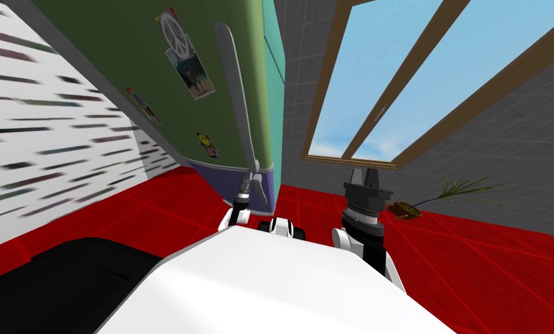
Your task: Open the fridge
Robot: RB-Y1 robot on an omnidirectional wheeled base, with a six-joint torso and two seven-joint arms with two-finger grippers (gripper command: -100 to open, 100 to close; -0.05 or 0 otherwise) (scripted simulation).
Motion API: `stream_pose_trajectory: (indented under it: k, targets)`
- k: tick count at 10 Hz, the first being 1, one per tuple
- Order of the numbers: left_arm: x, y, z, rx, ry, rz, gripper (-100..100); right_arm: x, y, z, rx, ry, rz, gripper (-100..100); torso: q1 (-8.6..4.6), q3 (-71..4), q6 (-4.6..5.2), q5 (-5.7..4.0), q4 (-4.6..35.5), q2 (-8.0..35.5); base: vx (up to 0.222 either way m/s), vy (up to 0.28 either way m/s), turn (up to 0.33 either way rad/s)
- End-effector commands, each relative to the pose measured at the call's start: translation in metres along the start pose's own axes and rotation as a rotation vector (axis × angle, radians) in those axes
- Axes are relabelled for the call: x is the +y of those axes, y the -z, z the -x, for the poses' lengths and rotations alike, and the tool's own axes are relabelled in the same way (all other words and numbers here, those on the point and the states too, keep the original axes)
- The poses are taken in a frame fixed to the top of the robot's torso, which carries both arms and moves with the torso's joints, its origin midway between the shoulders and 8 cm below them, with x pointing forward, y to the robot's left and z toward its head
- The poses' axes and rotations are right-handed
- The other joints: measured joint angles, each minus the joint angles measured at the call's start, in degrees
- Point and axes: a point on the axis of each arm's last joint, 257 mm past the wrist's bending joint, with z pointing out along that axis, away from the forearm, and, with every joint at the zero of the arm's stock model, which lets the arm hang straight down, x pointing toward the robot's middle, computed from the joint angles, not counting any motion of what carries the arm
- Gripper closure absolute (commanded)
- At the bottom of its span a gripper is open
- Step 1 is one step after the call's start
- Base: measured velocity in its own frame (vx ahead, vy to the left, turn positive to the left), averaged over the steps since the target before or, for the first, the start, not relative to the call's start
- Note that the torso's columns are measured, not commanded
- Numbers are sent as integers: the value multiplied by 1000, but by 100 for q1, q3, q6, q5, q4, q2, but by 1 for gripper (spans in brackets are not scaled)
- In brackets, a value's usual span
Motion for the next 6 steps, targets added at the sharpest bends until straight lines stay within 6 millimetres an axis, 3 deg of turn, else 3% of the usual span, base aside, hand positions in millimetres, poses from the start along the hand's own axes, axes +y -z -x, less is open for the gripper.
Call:
stream_pose_trajectory:
  k: [1,2,3,6]
  targets:
    - [7,12,-4,5,-2,-4,100,0,0,0,0,0,0,0,5,-11,8,6,-13,-21,-56,-9,-4]
    - [4,8,-1,3,-2,-3,100,0,0,0,0,0,0,0,-3,-15,6,-1,-7,-22,-28,-4,-1]
    - [5,9,1,36,-23,-7,-100,0,0,0,0,0,0,0,-3,-16,1,-2,-6,-25,-8,-2,-3]
    - [6,8,3,80,-43,-10,-100,0,0,0,0,0,0,0,1,-5,-2,-1,-1,-7,0,0,0]
